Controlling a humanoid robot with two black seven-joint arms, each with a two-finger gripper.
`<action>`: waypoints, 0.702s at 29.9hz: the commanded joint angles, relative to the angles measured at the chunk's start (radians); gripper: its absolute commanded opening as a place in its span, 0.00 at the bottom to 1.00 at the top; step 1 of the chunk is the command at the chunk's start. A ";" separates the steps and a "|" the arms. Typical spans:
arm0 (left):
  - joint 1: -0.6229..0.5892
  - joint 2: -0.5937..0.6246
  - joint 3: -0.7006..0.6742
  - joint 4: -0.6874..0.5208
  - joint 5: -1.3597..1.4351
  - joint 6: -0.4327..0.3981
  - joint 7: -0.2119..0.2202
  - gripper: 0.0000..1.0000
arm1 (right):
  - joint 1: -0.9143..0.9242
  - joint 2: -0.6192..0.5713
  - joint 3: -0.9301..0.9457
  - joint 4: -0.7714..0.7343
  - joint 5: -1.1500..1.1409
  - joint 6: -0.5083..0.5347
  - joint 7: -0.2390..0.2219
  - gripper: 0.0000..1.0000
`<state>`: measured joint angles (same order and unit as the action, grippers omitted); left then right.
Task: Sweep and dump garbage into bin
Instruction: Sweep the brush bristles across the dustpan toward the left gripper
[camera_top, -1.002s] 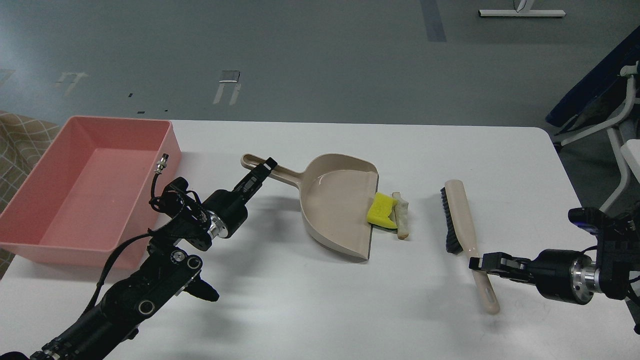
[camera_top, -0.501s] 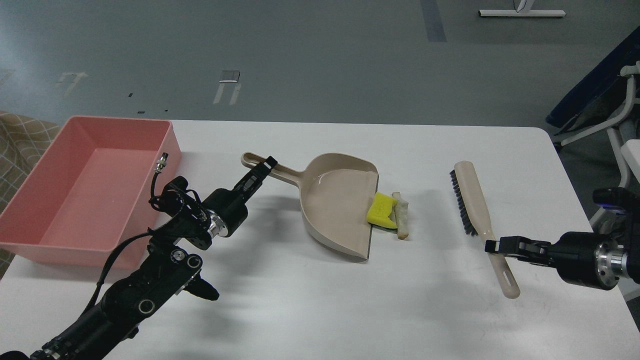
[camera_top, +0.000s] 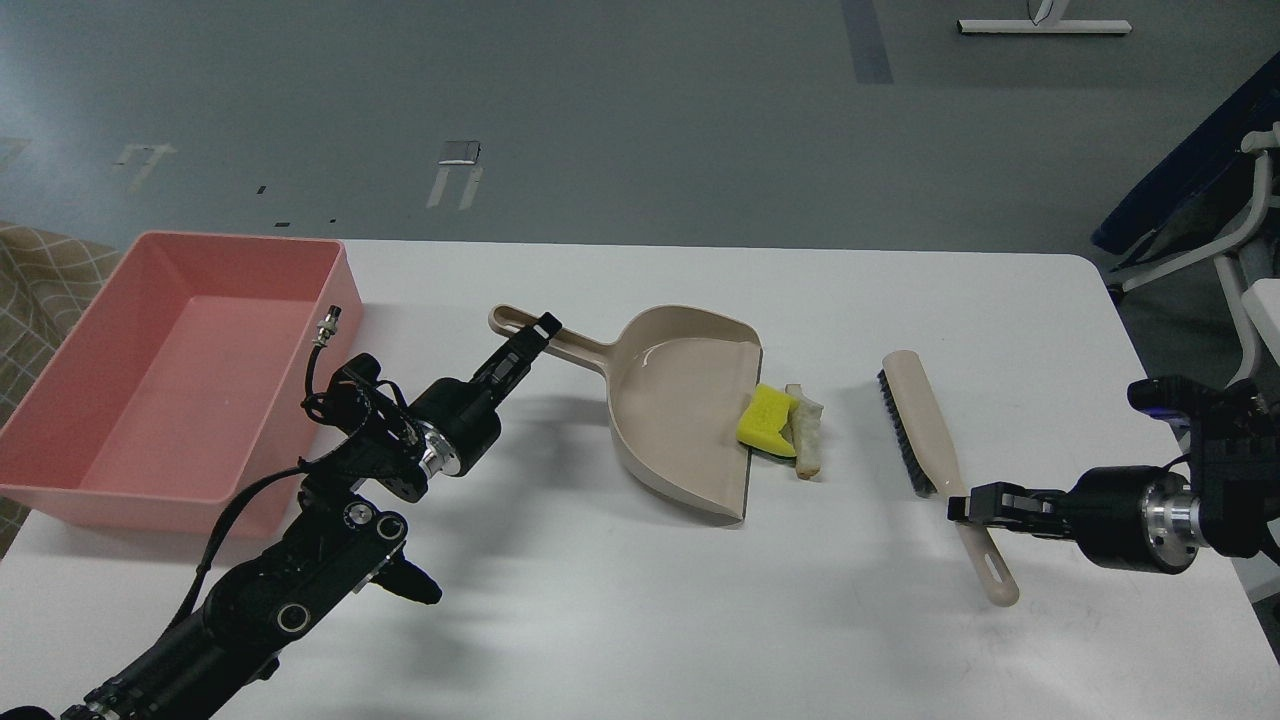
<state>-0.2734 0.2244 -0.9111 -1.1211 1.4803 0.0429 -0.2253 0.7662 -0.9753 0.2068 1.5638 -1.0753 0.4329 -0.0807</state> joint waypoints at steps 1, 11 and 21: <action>0.003 0.000 0.000 -0.005 0.000 0.000 0.001 0.00 | 0.036 0.068 -0.001 -0.013 0.002 0.013 -0.013 0.00; 0.003 0.000 0.000 -0.005 0.000 0.000 0.001 0.00 | 0.071 0.191 -0.001 -0.019 0.021 0.056 -0.013 0.00; 0.005 0.000 0.000 -0.012 0.000 0.000 0.001 0.00 | 0.116 0.293 0.023 -0.041 0.133 0.053 0.016 0.00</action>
<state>-0.2696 0.2225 -0.9110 -1.1266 1.4805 0.0428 -0.2240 0.8750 -0.6982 0.2146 1.5249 -0.9585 0.4884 -0.0714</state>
